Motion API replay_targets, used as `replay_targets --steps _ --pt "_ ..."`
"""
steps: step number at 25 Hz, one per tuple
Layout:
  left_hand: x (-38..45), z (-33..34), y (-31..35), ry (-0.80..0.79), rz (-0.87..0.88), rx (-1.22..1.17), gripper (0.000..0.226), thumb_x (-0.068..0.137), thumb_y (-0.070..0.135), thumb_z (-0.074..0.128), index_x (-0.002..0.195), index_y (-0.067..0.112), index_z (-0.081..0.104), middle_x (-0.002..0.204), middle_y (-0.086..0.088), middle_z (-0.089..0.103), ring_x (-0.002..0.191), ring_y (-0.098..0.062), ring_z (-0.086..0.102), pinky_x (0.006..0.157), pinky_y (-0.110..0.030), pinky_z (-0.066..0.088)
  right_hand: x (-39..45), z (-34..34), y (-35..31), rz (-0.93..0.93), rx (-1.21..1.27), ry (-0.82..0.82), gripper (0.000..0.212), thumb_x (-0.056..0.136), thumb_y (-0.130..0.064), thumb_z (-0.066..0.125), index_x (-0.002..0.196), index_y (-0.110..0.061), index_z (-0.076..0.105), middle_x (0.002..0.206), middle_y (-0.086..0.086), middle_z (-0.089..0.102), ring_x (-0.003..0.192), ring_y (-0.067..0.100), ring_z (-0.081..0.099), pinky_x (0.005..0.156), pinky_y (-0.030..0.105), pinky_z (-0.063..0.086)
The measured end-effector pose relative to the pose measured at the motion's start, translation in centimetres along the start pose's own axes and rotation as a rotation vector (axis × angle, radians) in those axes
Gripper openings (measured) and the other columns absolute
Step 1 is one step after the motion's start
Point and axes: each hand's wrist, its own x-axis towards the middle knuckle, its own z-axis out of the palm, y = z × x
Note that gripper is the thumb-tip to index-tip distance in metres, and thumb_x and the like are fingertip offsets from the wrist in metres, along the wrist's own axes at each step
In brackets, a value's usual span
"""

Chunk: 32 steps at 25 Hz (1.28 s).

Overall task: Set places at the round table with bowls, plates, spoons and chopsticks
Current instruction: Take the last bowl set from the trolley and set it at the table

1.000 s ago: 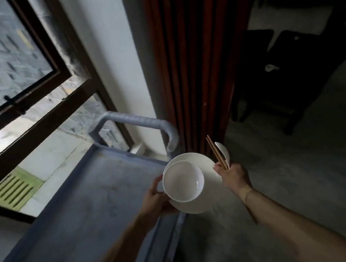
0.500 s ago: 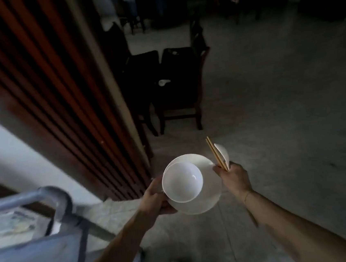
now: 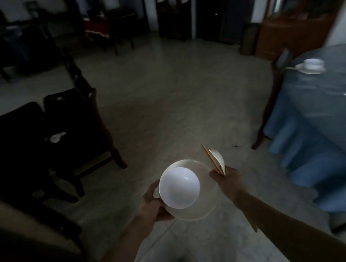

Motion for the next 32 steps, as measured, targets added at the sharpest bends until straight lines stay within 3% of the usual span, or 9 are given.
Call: replay_targets --steps 4,7,9,11,15,20,32 --pt "7.2 2.4 4.1 -0.177 -0.018 0.071 0.069 0.076 -0.012 0.050 0.112 0.046 0.061 0.093 -0.010 0.077 0.077 -0.038 0.074 0.057 -0.042 0.059 3.4 -1.8 -0.5 0.089 0.051 0.121 0.018 0.085 -0.035 0.066 0.094 -0.020 0.070 0.086 0.004 0.072 0.082 0.021 0.069 0.080 0.045 0.058" --pt "11.4 4.7 7.0 -0.338 -0.015 0.146 0.062 0.072 0.000 0.056 0.109 0.049 0.063 0.094 -0.008 0.077 0.072 -0.030 0.074 0.058 -0.042 0.059 5.2 -3.0 -0.8 0.147 0.055 0.231 0.019 0.088 -0.037 0.063 0.098 -0.021 0.070 0.089 0.004 0.073 0.085 0.023 0.069 0.084 0.048 0.056" --pt "14.0 6.1 8.2 -0.401 -0.041 0.193 0.064 0.076 -0.005 0.053 0.109 0.050 0.061 0.092 -0.010 0.077 0.072 -0.032 0.074 0.057 -0.041 0.059 6.0 -3.7 -1.0 0.176 0.051 0.300 0.021 0.090 -0.036 0.062 0.101 -0.019 0.069 0.091 0.004 0.072 0.087 0.023 0.068 0.084 0.047 0.056" --pt "16.0 7.6 9.4 -0.479 -0.038 0.261 0.069 0.079 -0.012 0.050 0.110 0.049 0.059 0.094 -0.010 0.077 0.077 -0.035 0.074 0.058 -0.042 0.059 6.3 -4.6 -1.0 0.207 0.076 0.360 0.017 0.090 -0.035 0.061 0.098 -0.021 0.069 0.091 0.002 0.071 0.085 0.019 0.068 0.080 0.040 0.057" --pt "18.6 10.8 11.6 -0.599 -0.026 0.337 0.067 0.081 -0.008 0.053 0.094 0.057 0.064 0.096 -0.009 0.075 0.074 -0.030 0.074 0.058 -0.042 0.058 7.0 -6.2 -0.8 0.251 0.130 0.466 0.009 0.091 -0.031 0.063 0.081 -0.030 0.062 0.082 -0.004 0.067 0.074 0.007 0.065 0.060 0.022 0.050" --pt "21.4 15.4 13.2 -0.700 -0.024 0.404 0.063 0.084 -0.003 0.053 0.092 0.057 0.067 0.106 -0.007 0.071 0.087 -0.036 0.071 0.058 -0.041 0.058 9.1 -8.3 0.4 0.312 0.152 0.532 0.009 0.092 -0.031 0.061 0.096 -0.025 0.066 0.086 -0.005 0.068 0.079 0.008 0.065 0.061 0.021 0.048" --pt "31.6 26.7 17.8 -0.667 -0.053 0.418 0.063 0.084 -0.004 0.054 0.100 0.056 0.062 0.103 -0.010 0.072 0.080 -0.034 0.073 0.059 -0.039 0.058 23.9 -15.9 1.7 0.345 0.202 0.500 0.010 0.091 -0.034 0.063 0.094 -0.024 0.067 0.082 -0.005 0.069 0.069 0.004 0.066 0.051 0.016 0.044"
